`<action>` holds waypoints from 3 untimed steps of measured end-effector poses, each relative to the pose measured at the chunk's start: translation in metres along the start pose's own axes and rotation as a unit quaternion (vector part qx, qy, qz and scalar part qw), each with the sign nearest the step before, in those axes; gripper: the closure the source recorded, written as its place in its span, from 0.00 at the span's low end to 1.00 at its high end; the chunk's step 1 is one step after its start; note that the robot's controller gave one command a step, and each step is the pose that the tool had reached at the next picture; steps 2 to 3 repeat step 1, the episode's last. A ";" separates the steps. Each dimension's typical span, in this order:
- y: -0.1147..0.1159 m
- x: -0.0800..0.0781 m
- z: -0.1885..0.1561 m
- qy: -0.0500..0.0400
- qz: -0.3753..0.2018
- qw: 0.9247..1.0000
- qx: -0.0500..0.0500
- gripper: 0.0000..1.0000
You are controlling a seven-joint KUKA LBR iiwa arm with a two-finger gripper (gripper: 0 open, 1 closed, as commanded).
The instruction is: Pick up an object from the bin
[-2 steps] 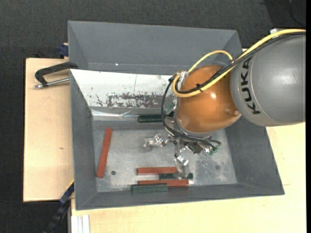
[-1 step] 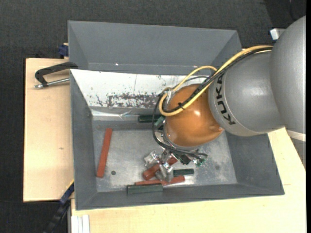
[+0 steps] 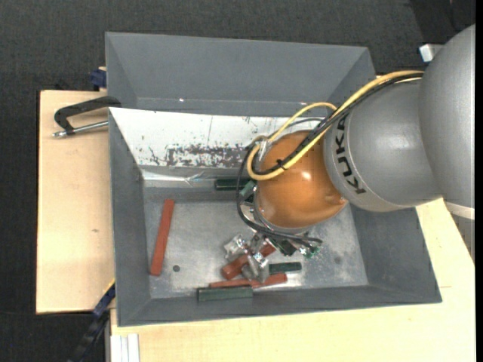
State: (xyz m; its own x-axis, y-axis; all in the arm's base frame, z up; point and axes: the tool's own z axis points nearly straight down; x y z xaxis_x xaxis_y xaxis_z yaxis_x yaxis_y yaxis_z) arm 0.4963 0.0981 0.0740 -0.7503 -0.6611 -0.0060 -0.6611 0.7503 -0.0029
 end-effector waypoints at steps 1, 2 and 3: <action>-0.012 -0.015 -0.172 -0.003 -0.008 1.000 0.001 1.00; -0.012 -0.015 -0.172 -0.003 -0.008 1.000 0.001 1.00; -0.012 -0.015 -0.172 -0.003 -0.008 1.000 0.001 1.00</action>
Offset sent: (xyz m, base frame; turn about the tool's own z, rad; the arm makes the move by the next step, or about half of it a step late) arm 0.0000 0.0000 0.0000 0.0000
